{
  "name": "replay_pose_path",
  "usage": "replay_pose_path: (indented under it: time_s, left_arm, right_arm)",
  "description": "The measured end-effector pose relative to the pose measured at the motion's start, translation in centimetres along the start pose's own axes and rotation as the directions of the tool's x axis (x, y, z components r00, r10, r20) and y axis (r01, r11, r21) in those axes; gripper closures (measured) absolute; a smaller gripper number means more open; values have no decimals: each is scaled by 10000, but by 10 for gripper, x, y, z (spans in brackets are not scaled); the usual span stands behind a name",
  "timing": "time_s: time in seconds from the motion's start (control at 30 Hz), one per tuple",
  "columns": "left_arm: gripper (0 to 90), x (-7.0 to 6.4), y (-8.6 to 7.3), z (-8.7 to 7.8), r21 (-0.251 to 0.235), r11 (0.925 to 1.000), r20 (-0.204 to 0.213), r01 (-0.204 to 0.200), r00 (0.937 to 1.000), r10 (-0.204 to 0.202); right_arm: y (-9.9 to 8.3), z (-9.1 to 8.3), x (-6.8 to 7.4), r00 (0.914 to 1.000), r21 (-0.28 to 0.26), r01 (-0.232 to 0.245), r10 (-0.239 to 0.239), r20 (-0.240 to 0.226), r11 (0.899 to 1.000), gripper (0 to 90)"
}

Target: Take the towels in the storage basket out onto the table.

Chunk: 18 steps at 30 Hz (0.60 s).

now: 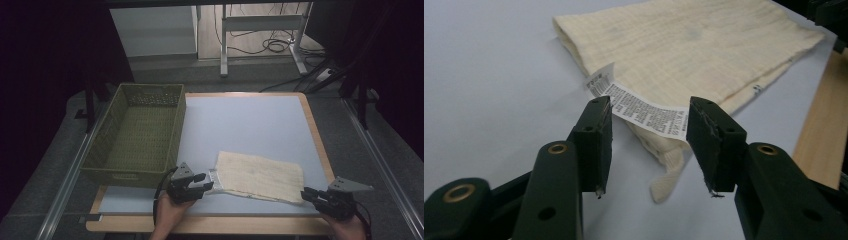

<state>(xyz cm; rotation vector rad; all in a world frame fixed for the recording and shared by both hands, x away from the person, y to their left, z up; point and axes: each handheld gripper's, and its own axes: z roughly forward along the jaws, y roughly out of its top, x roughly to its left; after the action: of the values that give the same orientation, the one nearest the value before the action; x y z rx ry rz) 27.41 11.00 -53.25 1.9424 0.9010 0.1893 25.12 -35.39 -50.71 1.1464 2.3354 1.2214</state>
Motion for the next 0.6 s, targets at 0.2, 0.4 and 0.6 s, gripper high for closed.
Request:
replay_pose_path:
  time_s: [0.2,0.4,0.6]
  left_arm:
    - [541,11,15,23,394,9992,-446,-31,9990,48]
    - [585,29,44,44,418,9991,-885,78,9961,-40]
    - [602,55,68,66,399,9990,-1500,214,9886,-152]
  right_arm:
    - [13,9,-9,9997,-26,3,-2,231,10000,728]
    - [38,27,-31,9965,-10,-74,74,831,10000,738]
    - [57,58,-51,9921,541,-14,-54,1250,9985,703]
